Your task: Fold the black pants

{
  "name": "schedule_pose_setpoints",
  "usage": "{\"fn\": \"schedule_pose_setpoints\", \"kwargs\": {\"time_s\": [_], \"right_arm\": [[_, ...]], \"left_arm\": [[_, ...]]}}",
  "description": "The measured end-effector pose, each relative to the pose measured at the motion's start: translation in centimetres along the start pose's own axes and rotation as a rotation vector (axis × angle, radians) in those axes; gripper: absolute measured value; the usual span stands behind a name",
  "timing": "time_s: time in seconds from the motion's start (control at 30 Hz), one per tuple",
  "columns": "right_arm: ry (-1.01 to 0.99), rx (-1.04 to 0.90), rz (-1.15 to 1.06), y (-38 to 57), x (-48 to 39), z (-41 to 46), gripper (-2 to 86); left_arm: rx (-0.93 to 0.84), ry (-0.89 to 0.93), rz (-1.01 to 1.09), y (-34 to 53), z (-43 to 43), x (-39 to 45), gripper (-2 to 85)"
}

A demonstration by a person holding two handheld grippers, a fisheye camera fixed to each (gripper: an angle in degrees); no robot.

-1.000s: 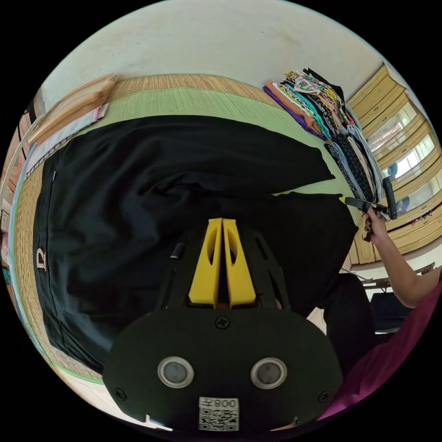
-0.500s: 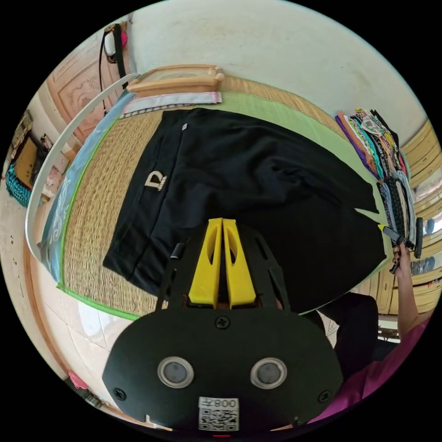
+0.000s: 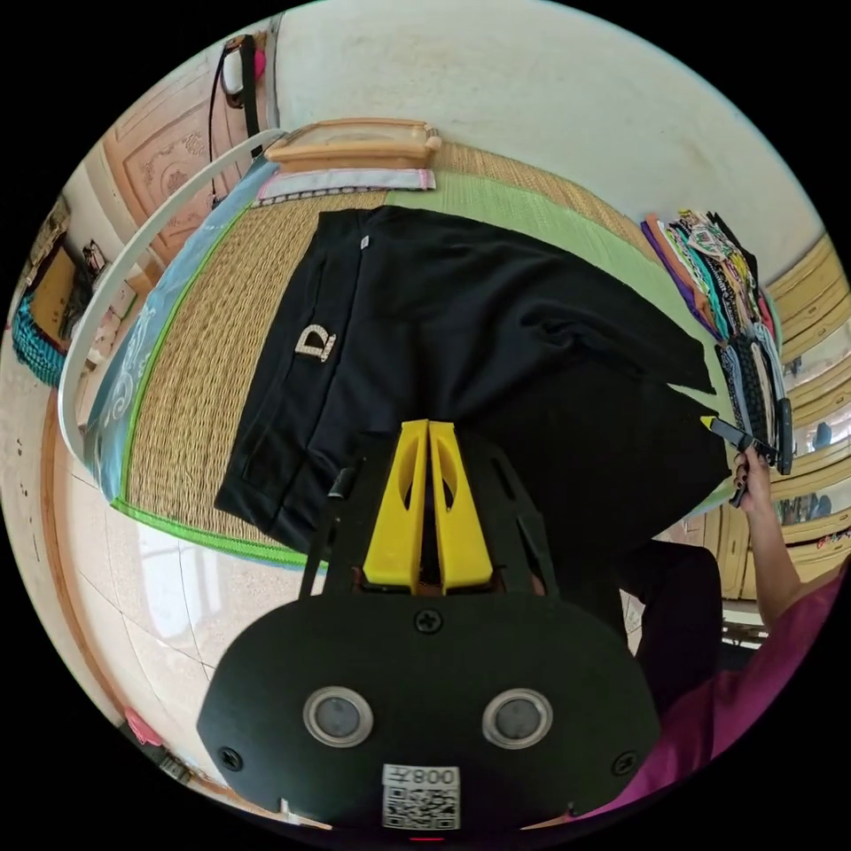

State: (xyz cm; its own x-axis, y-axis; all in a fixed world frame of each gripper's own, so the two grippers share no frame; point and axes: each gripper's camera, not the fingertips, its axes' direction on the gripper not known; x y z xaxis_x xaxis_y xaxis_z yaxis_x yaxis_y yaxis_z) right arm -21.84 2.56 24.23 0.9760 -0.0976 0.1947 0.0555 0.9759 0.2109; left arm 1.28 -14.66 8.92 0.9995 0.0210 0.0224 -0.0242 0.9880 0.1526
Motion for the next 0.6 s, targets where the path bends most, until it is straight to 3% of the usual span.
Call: {"fn": "schedule_pose_setpoints", "kwargs": {"time_s": [0.13,0.37,0.6], "right_arm": [[-0.018,-0.003,0.026,1.0,0.1,1.9,0.1],[-0.063,0.115,0.069,4.1,0.1,1.2,0.7],[-0.012,0.308,0.188,6.8,3.4,-0.9,5.6]], "left_arm": [[-0.115,-0.015,0.060,-1.2,4.2,2.6,0.1],[0.000,0.109,0.069,-2.5,4.3,7.1,0.7],[0.070,0.403,0.431,-9.8,8.1,22.5,4.8]]}}
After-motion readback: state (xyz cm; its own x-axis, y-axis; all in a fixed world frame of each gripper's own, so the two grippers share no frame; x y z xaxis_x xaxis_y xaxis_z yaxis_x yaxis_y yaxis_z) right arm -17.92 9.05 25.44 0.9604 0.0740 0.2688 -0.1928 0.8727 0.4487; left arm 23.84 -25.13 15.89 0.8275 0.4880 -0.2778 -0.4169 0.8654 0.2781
